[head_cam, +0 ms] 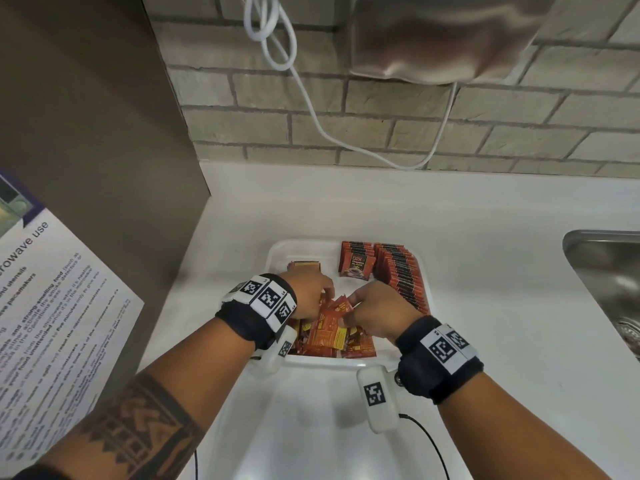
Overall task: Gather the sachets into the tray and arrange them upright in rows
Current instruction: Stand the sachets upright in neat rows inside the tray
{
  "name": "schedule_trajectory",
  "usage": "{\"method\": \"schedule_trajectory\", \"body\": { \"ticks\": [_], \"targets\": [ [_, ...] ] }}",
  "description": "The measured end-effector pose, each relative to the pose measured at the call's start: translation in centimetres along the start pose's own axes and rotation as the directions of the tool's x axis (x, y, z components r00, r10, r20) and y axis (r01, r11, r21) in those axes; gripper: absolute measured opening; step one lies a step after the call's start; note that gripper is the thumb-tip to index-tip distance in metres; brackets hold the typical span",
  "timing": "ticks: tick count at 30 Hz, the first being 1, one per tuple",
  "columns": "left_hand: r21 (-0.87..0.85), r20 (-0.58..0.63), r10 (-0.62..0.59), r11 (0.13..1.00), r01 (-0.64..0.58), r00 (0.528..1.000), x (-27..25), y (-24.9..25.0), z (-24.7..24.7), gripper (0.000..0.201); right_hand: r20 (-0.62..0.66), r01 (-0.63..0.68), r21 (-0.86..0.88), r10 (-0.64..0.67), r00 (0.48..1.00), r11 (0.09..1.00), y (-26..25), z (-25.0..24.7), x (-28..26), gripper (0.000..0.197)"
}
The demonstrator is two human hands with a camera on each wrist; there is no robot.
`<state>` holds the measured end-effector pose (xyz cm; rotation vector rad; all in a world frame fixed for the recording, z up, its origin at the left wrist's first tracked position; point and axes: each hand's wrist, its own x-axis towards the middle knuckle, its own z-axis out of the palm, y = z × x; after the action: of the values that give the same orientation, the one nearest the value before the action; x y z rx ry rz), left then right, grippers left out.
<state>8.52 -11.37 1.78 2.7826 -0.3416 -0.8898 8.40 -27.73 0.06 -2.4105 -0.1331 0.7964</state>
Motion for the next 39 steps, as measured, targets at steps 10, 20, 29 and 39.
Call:
{"method": "schedule_trajectory", "body": {
  "ticks": [10, 20, 29, 39],
  "targets": [
    [-0.04, 0.005, -0.015, 0.999, 0.015, 1.0, -0.3, 0.5, -0.2, 0.029, 0.077, -0.005, -0.033, 0.008, 0.997, 0.999, -0.4, 2.4, 0.0, 0.037],
    [-0.036, -0.028, -0.005, 0.999, 0.004, 1.0, -0.4, 0.1, -0.1, 0.031, -0.072, 0.061, 0.055, -0.057, 0.996, 0.997, -0.6, 0.9, -0.6, 0.007],
    [-0.02, -0.07, 0.013, 1.0, -0.014, 0.997, 0.3, -0.1, 0.2, 0.027, -0.249, 0.164, 0.074, -0.141, 0.958, 0.984, -0.8, -3.5, -2.6, 0.012],
    [-0.11, -0.157, 0.012, 0.993, -0.029, 0.987, 0.6, -0.5, 0.1, 0.027, -0.339, 0.159, 0.135, -0.105, 0.935, 0.978, -0.2, -5.3, -2.9, 0.012]
  ]
}}
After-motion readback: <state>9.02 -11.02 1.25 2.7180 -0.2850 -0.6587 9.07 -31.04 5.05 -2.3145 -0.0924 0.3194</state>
